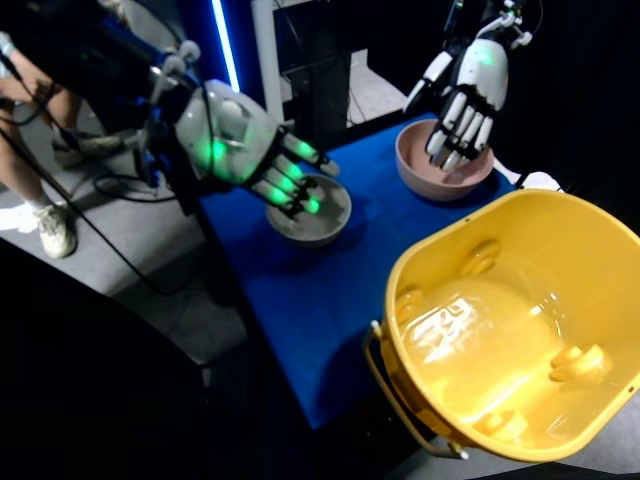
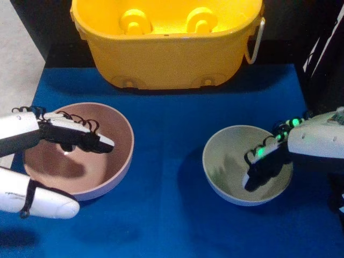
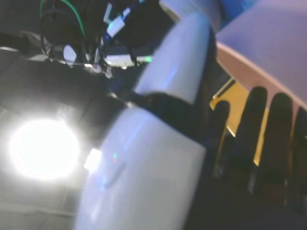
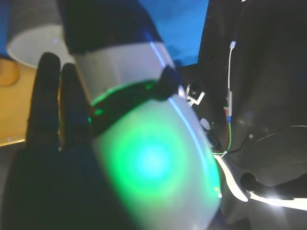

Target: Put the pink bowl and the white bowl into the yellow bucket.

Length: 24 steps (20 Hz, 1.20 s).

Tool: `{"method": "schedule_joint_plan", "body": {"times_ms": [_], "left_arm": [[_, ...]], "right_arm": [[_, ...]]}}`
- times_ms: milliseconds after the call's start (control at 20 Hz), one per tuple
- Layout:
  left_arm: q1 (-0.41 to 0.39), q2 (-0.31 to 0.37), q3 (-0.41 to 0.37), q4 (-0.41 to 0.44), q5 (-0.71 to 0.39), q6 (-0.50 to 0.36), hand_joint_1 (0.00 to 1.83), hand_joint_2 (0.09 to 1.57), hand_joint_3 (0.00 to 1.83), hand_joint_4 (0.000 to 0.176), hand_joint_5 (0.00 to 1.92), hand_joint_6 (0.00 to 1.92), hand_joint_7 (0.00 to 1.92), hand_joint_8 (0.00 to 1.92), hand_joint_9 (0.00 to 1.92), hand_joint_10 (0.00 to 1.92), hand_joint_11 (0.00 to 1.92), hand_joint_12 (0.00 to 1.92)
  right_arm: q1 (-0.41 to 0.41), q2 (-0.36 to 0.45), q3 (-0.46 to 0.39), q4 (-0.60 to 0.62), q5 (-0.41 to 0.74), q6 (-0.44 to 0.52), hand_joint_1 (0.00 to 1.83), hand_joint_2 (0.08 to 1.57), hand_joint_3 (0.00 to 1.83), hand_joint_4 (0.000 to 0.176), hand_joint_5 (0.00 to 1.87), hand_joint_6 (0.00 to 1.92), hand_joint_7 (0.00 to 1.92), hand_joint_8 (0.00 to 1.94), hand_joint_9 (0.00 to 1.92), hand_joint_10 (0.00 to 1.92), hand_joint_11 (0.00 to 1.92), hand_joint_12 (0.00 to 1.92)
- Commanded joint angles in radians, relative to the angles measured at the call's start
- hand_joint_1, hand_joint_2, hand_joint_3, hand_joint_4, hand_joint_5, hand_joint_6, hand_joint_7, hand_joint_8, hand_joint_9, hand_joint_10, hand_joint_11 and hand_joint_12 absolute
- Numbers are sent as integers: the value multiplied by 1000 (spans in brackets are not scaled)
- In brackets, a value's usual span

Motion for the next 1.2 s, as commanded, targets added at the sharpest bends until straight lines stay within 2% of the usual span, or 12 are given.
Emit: {"method": "schedule_joint_plan", "body": {"times_ms": [0, 350, 450, 550, 750, 900, 1000, 1100, 1150], "left_arm": [[-3, -1, -4, -52, 110, -5, 751, 960, 0, 0, 478, 15, 482, 28, 222, 634, 0, 1530], [-2, -40, 25, -87, 103, 46, 693, 996, 7, 0, 497, 2, 498, 6, 219, 647, 0, 1466], [3, -65, 42, -101, 100, 60, 659, 1009, 5, 0, 517, 8, 519, 10, 258, 625, 0, 1504], [10, -86, 54, -115, 100, 67, 726, 989, 0, 0, 530, 9, 526, 10, 263, 620, 0, 1482], [34, -99, 59, -134, 101, 71, 740, 977, 0, 0, 526, 4, 529, 5, 259, 623, 0, 1470], [43, -111, 61, -160, 110, 103, 727, 994, 3, 0, 542, 7, 547, 9, 260, 658, 0, 1472], [60, -125, 71, -185, 129, 105, 718, 998, 3, 0, 553, 9, 551, 9, 251, 664, 0, 1465], [66, -138, 79, -204, 136, 115, 723, 1001, 2, 0, 566, 12, 559, 10, 250, 677, 0, 1434], [66, -146, 83, -212, 136, 120, 672, 1012, 6, 0, 578, 15, 551, 6, 239, 678, 0, 1430]], "right_arm": [[21, -1, -5, -34, -90, 1, 869, 891, 6, 0, 597, 99, 588, 164, 372, 572, 48, 1303], [13, -51, 22, -34, -90, 1, 817, 934, 7, 0, 618, 58, 626, 137, 397, 609, 56, 1282], [-8, -74, 40, -34, -90, 1, 823, 930, 0, 0, 619, 42, 635, 119, 411, 583, 65, 1220], [-46, -93, 57, -20, -91, 1, 834, 934, 2, 0, 627, 42, 637, 115, 412, 574, 63, 1215], [-80, -103, 71, -5, -91, 1, 768, 962, 2, 0, 627, 32, 637, 107, 399, 569, 13, 1264], [-97, -148, 105, -4, -92, 1, 793, 955, 0, 0, 606, 20, 612, 95, 367, 587, 0, 1312], [-135, -187, 130, -2, -118, 1, 803, 922, 0, 0, 625, 31, 640, 125, 387, 671, 21, 1376], [-198, -213, 145, 21, -172, 1, 793, 911, 0, 0, 637, 35, 635, 124, 372, 662, 29, 1350], [-228, -233, 158, 34, -195, 1, 815, 910, 0, 0, 635, 29, 643, 110, 405, 587, 58, 1297]]}}
